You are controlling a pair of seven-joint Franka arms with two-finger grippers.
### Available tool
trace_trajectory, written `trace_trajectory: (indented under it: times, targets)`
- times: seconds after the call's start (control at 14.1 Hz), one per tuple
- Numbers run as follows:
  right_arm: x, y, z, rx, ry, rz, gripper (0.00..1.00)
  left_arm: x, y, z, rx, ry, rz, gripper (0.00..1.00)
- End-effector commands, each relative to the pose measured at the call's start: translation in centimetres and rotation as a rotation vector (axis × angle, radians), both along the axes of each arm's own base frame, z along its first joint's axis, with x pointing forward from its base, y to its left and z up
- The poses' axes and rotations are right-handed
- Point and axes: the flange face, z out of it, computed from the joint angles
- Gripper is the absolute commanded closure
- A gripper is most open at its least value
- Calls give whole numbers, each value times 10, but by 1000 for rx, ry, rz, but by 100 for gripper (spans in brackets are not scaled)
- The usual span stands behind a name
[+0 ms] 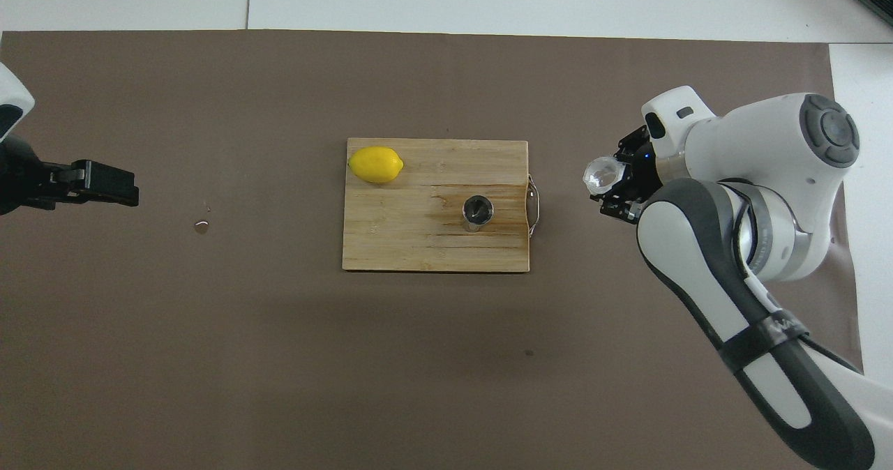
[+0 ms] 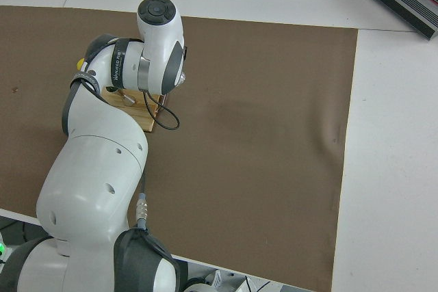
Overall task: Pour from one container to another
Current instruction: 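Carry the white cup with the right gripper back to its spot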
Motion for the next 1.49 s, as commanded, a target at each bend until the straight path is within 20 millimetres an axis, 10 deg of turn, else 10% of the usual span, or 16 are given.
trace_trajectory:
  times: [0.0, 0.64, 1.14, 1.21, 1.28, 1.42]
  targets:
    - [-6, -39, -4, 42, -18, 21, 61, -9, 1, 0, -7, -1, 11, 0]
    - [-3, -83, -108, 219, -165, 62, 56, -9, 1, 0, -7, -1, 11, 0]
    - [-8, -99, -153, 320, -211, 82, 54, -9, 1, 0, -7, -1, 11, 0]
    - [-7, -100, -151, 325, -212, 82, 17, -9, 1, 0, -7, -1, 12, 0]
    - [-6, -95, -147, 326, -214, 83, 0, -9, 1, 0, -7, -1, 11, 0]
    - [-6, -89, -129, 317, -210, 72, 0, -9, 1, 0, -7, -1, 11, 0]
